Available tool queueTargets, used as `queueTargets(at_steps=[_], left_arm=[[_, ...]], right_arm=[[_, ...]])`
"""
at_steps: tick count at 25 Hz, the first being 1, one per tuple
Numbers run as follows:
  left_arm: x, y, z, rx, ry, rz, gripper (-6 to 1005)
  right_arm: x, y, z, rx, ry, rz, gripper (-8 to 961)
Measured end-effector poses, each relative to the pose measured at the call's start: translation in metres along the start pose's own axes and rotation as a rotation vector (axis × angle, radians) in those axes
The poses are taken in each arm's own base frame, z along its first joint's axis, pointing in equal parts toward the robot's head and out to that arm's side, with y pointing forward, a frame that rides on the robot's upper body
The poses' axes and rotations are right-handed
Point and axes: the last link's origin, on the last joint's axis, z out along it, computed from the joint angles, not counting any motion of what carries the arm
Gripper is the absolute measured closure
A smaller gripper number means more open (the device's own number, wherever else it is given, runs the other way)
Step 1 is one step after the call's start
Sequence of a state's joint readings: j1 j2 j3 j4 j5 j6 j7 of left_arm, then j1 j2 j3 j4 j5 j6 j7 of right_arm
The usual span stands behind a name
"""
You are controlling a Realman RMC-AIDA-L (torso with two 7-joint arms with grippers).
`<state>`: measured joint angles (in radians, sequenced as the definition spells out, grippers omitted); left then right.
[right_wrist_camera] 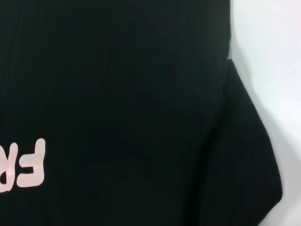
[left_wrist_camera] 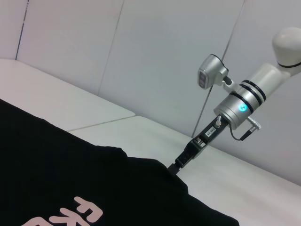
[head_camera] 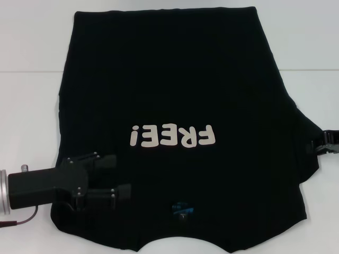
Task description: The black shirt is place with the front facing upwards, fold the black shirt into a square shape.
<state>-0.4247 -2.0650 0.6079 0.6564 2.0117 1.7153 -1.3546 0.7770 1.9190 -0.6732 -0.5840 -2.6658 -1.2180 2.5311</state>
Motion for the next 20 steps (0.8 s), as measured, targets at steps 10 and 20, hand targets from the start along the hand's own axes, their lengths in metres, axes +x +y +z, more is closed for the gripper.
queueTargets(at_steps=[10,20], left_arm=[[0.0,-0.001,-0.001,0.007,-0.004,0.0,90],[0.001,-0.002,-0.001,0.009,-0.004,0.002,96]], right_arm=[[-0.001,0.0,-0.002,0.002,-0.005,-0.004,906],[-0.005,-0.021,-0.031,0.019,-0.073,0.022,947]])
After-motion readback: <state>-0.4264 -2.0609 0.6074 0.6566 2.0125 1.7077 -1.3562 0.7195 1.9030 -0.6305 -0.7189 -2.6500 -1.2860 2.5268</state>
